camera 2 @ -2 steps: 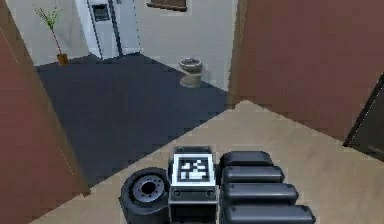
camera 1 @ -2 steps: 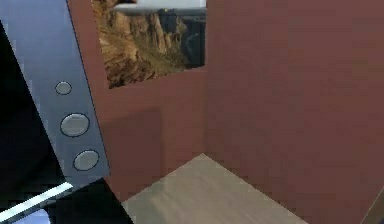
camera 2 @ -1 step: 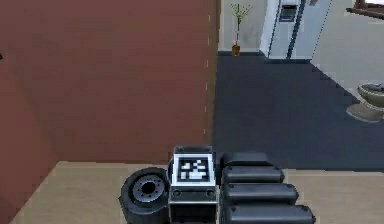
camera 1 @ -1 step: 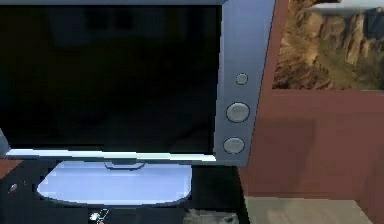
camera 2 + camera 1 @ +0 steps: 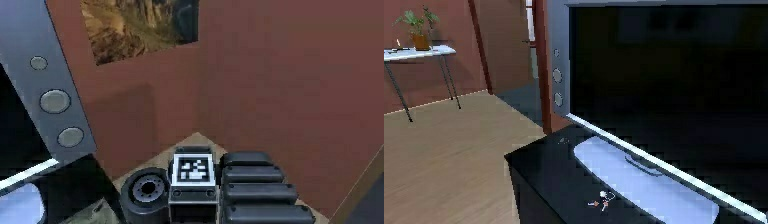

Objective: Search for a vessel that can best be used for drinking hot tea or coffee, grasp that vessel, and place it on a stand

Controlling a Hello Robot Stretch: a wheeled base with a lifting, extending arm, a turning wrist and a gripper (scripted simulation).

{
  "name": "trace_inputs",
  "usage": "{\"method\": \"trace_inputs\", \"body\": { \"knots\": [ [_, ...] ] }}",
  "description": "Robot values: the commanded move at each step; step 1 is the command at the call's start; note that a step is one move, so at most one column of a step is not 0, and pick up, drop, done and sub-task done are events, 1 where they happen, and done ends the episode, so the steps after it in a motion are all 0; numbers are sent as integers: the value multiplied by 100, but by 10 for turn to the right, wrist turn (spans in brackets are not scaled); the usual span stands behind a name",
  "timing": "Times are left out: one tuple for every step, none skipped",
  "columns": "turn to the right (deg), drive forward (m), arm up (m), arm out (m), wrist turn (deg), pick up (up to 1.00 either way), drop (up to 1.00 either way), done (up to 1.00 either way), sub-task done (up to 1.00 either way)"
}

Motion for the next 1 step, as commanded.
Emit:
{"method": "trace_inputs", "body": {
  "knots": [
    [-180,0,0,0,0,0,0,0,0]
  ]
}}
